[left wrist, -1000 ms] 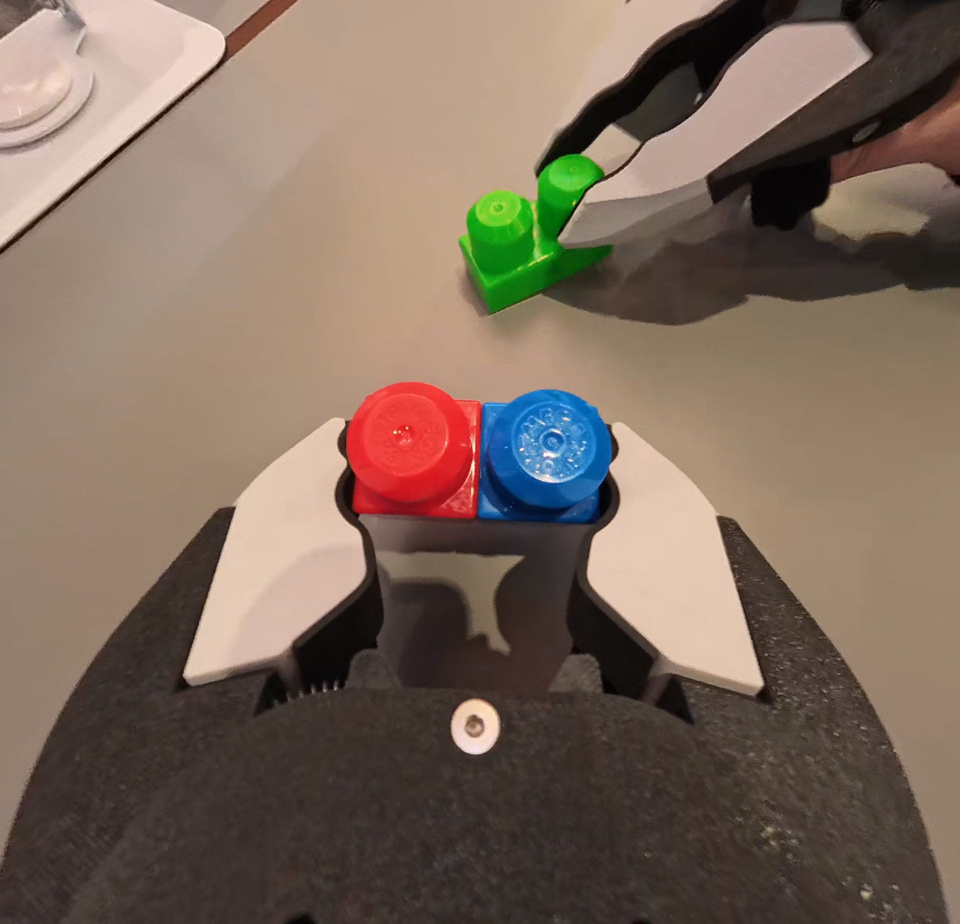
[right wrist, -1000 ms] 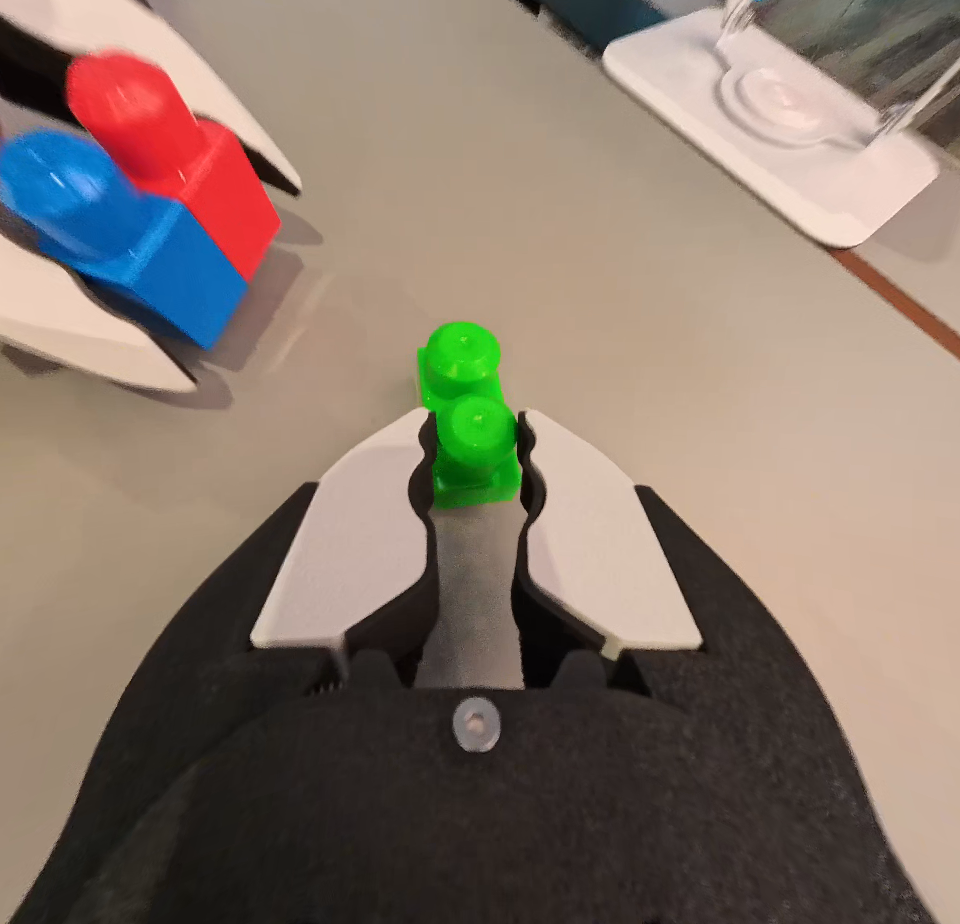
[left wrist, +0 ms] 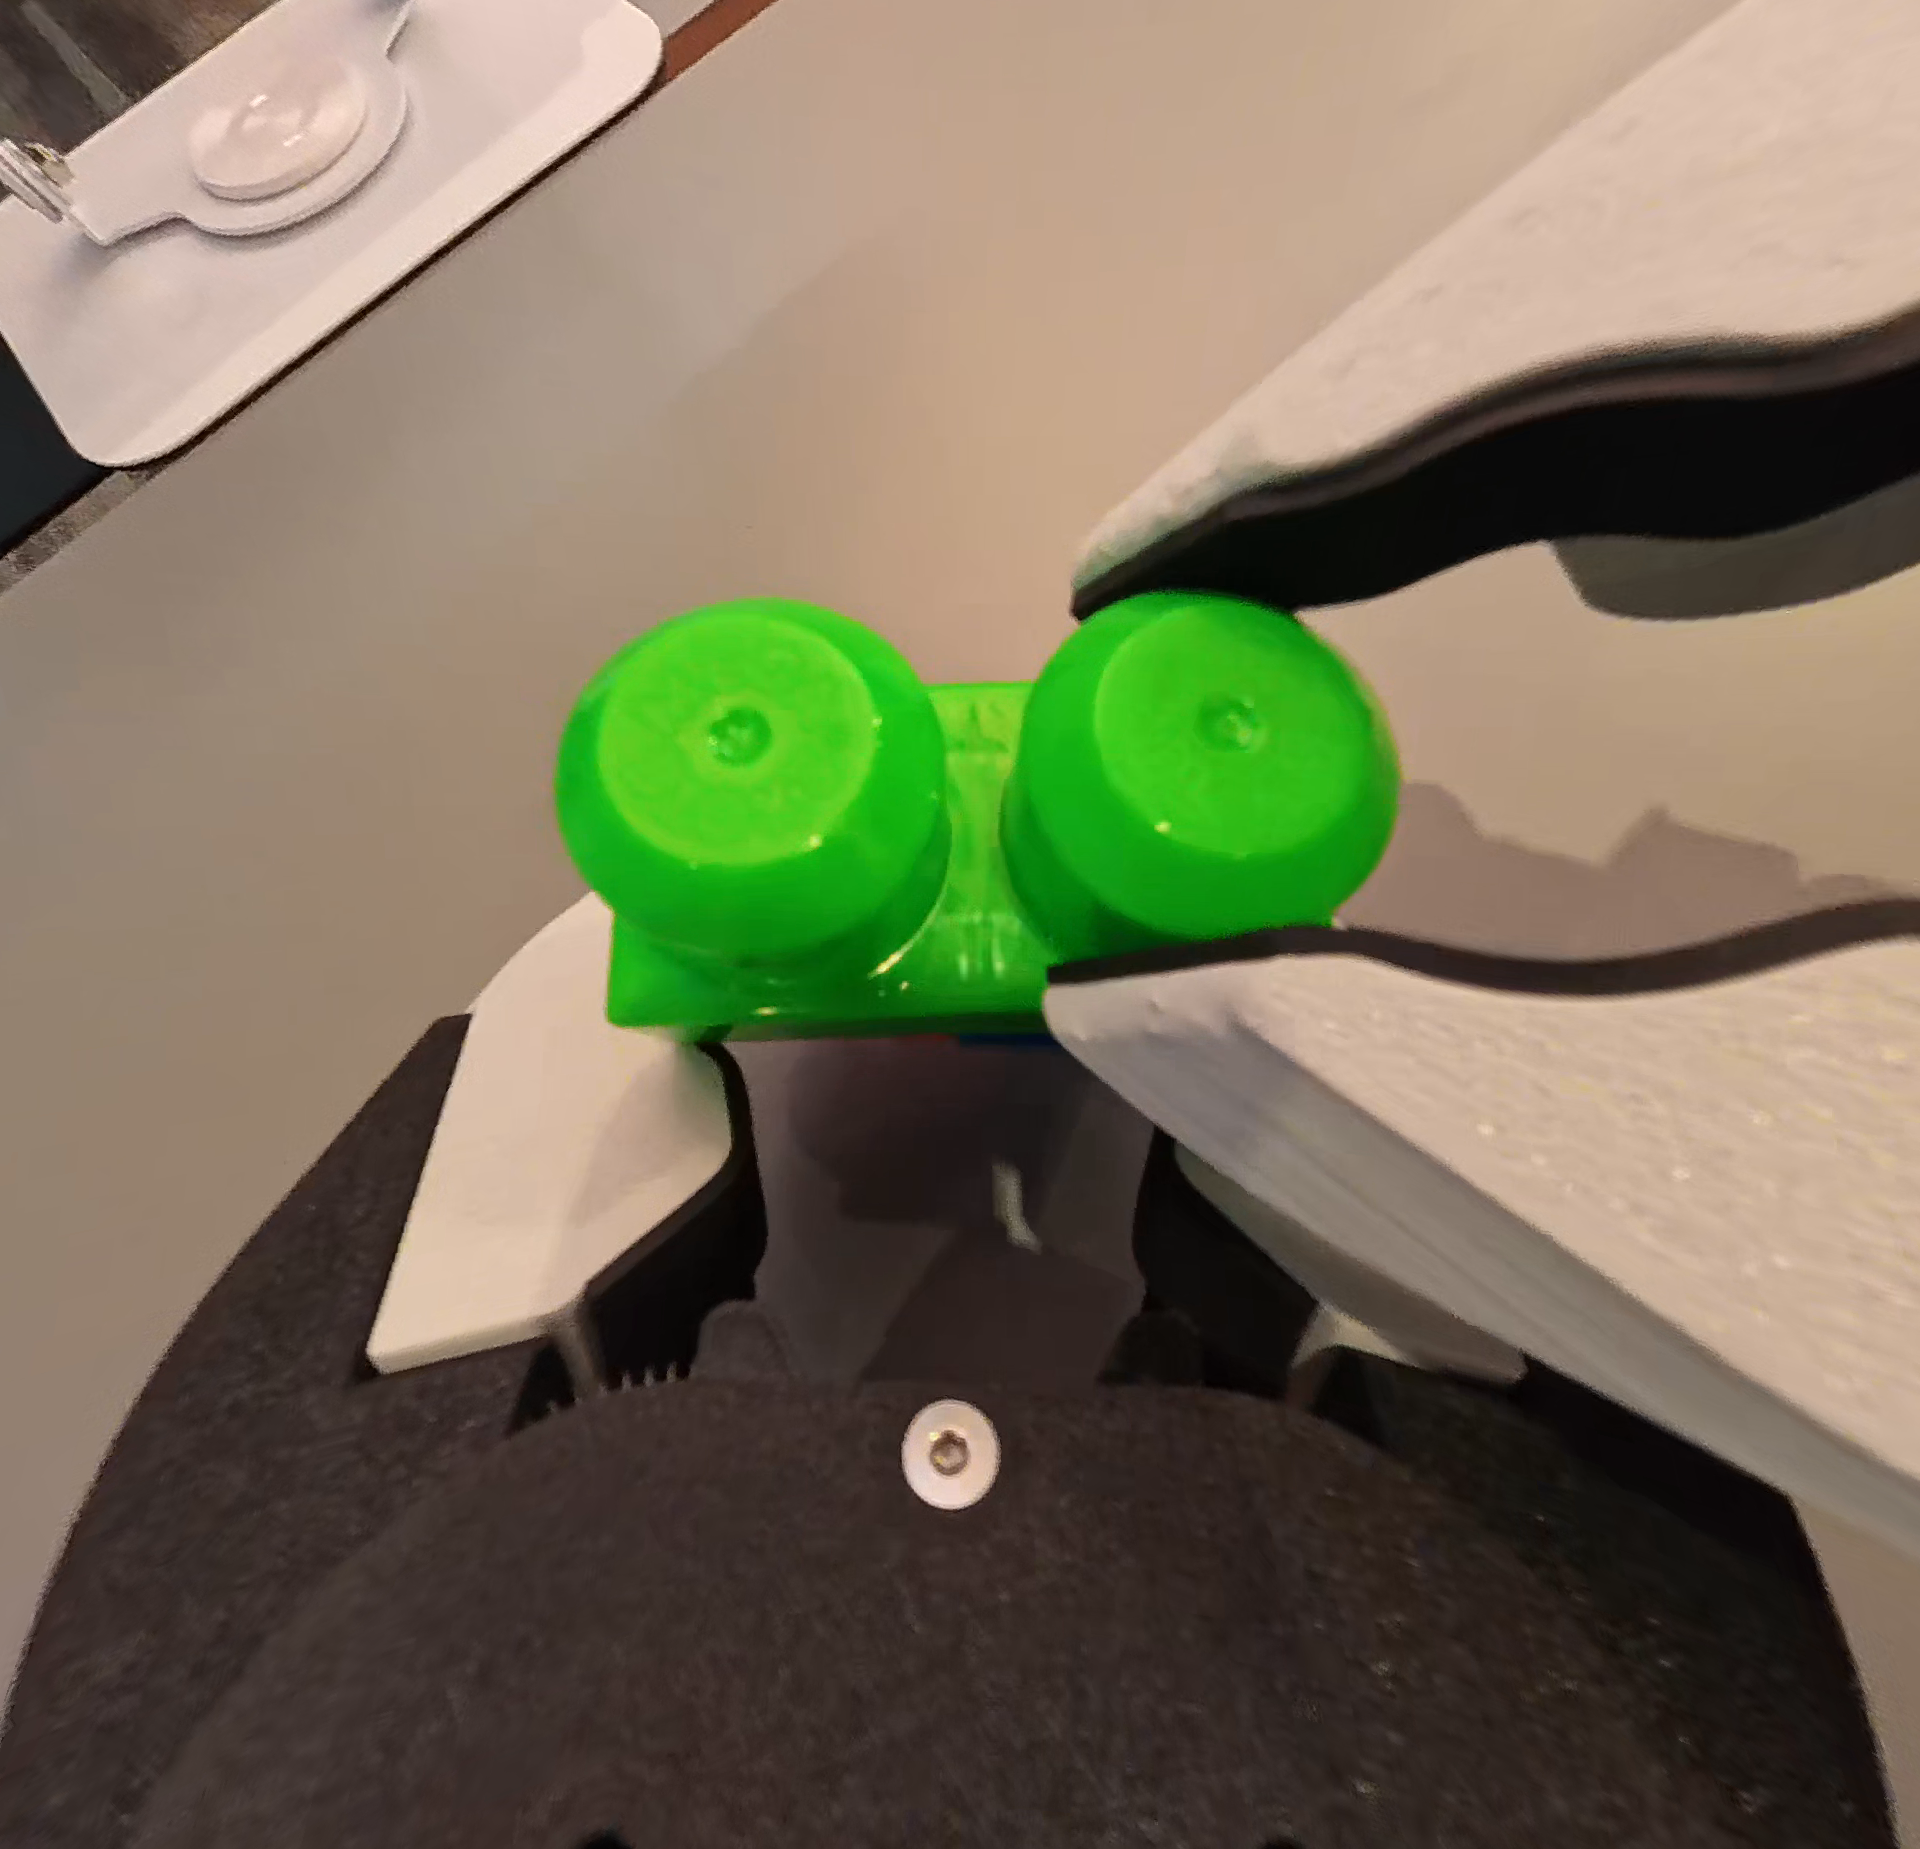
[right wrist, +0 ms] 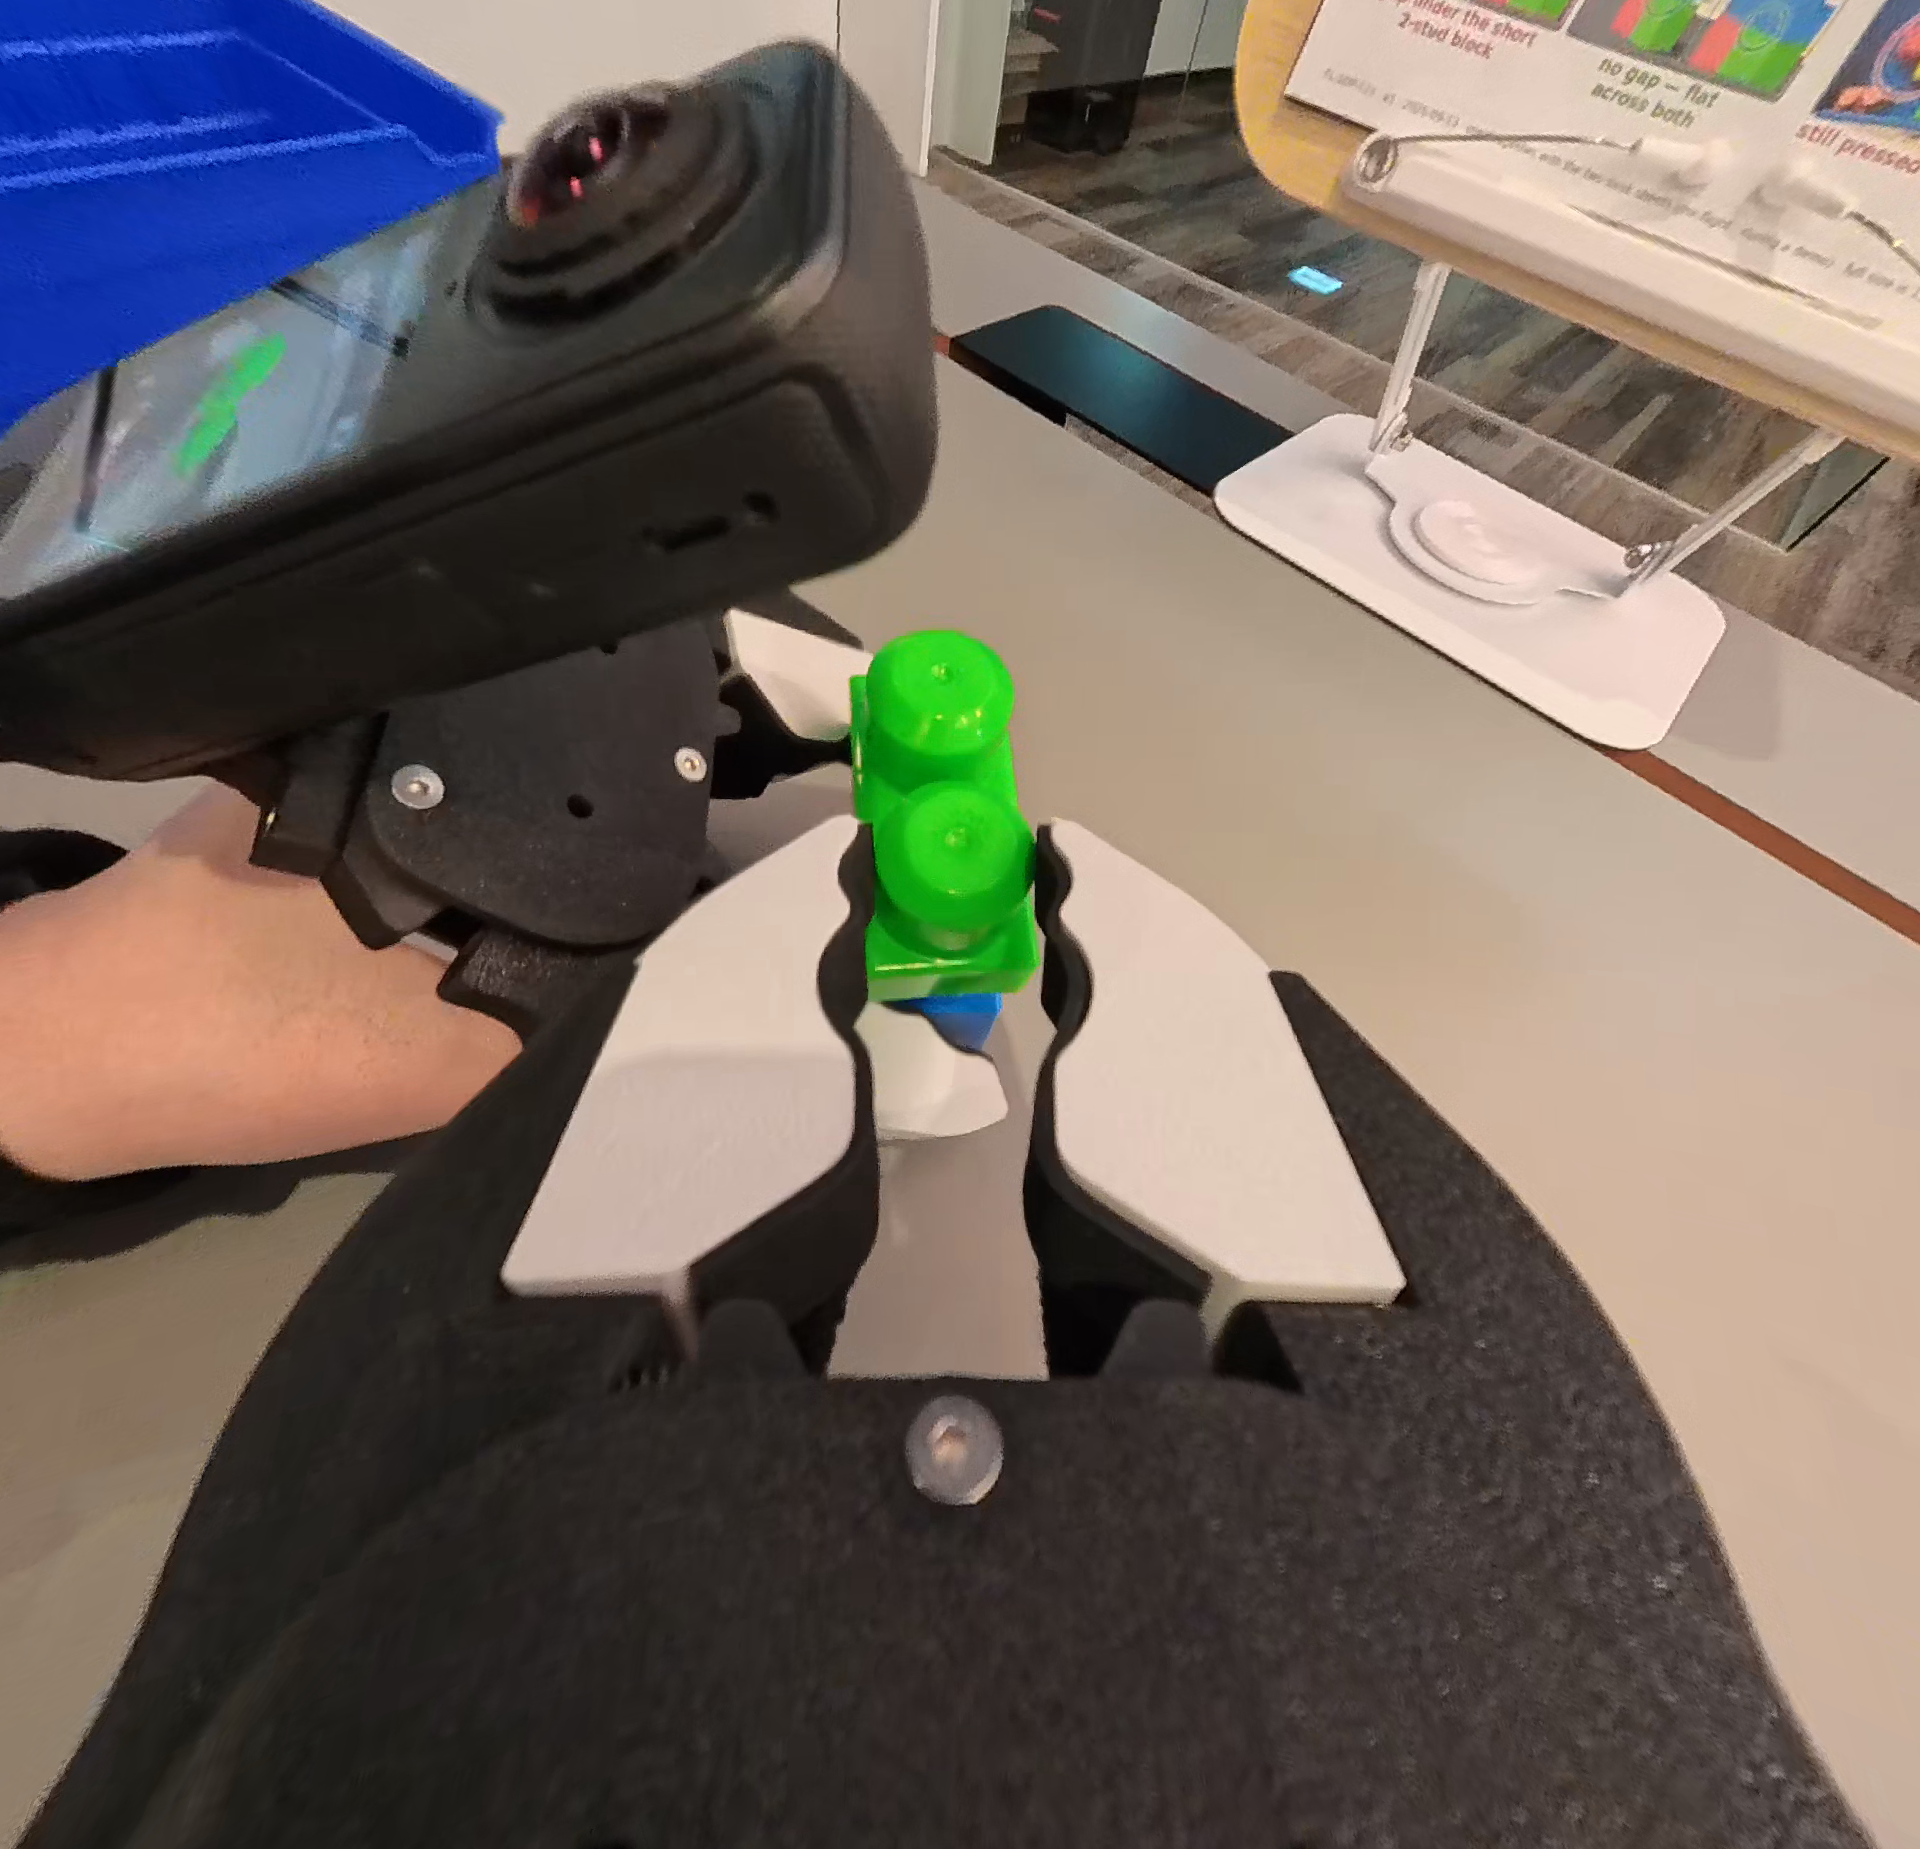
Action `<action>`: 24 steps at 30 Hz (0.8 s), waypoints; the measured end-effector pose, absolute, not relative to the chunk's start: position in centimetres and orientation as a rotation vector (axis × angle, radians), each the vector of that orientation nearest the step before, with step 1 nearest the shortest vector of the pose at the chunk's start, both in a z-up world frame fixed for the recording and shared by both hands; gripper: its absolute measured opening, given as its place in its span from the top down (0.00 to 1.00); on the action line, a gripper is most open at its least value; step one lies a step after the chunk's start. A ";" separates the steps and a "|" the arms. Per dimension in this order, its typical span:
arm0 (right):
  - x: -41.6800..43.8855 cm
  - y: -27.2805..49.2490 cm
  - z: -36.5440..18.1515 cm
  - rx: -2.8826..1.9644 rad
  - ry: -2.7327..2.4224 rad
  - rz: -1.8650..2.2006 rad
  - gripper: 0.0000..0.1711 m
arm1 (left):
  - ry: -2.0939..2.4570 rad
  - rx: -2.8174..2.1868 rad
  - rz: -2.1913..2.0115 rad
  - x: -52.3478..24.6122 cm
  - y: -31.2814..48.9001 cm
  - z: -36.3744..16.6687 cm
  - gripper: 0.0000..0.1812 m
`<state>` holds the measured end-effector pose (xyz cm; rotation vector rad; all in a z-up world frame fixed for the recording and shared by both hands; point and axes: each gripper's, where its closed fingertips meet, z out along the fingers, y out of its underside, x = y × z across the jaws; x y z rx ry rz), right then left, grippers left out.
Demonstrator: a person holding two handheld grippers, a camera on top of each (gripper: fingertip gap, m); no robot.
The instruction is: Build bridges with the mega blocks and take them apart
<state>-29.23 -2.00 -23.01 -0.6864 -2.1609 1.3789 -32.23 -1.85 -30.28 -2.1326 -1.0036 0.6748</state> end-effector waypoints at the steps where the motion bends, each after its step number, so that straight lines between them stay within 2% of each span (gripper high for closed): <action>1: -29.2 -2.1 -23.1 -0.680 -2.164 1.378 0.83 | -1.004 -2.130 0.675 -32.2 -1.9 -30.3 0.52; 3: -29.0 -2.2 -23.1 -0.662 -2.173 1.388 0.82 | -0.999 -2.128 0.673 -32.2 -2.0 -30.3 0.52; 8: -28.9 -1.2 -21.4 -0.741 -2.139 1.586 0.70 | -0.931 -2.105 0.698 -31.8 -1.8 -29.4 0.51; 13: -29.0 0.7 -20.9 -0.897 -2.198 1.918 0.68 | -0.839 -2.049 0.698 -31.1 -1.4 -28.1 0.51; 14: -28.9 0.9 -21.1 -0.944 -2.236 2.012 0.65 | -0.826 -2.038 0.698 -30.9 -1.4 -27.8 0.51; 16: -27.7 0.7 -21.1 -1.047 -2.348 2.302 0.52 | -0.759 -2.017 0.698 -30.3 -0.9 -26.9 0.51; 18: -26.5 0.7 -20.4 -1.142 -2.423 2.594 0.44 | -0.703 -2.014 0.716 -29.7 -0.7 -26.1 0.51; 19: -26.3 0.5 -20.5 -1.182 -2.447 2.637 0.41 | -0.659 -2.004 0.714 -29.3 -0.3 -25.7 0.51; 21: -25.6 -0.3 -21.9 -1.225 -2.586 2.530 0.27 | -0.639 -2.019 0.736 -29.1 -0.2 -25.4 0.51; 22: -25.0 -0.9 -22.4 -1.230 -2.667 2.478 0.24 | -0.624 -2.027 0.742 -29.0 -0.1 -25.4 0.51; 24: -24.3 -1.8 -22.7 -1.245 -2.750 2.449 0.24 | -0.603 -2.052 0.745 -28.9 0.2 -25.7 0.51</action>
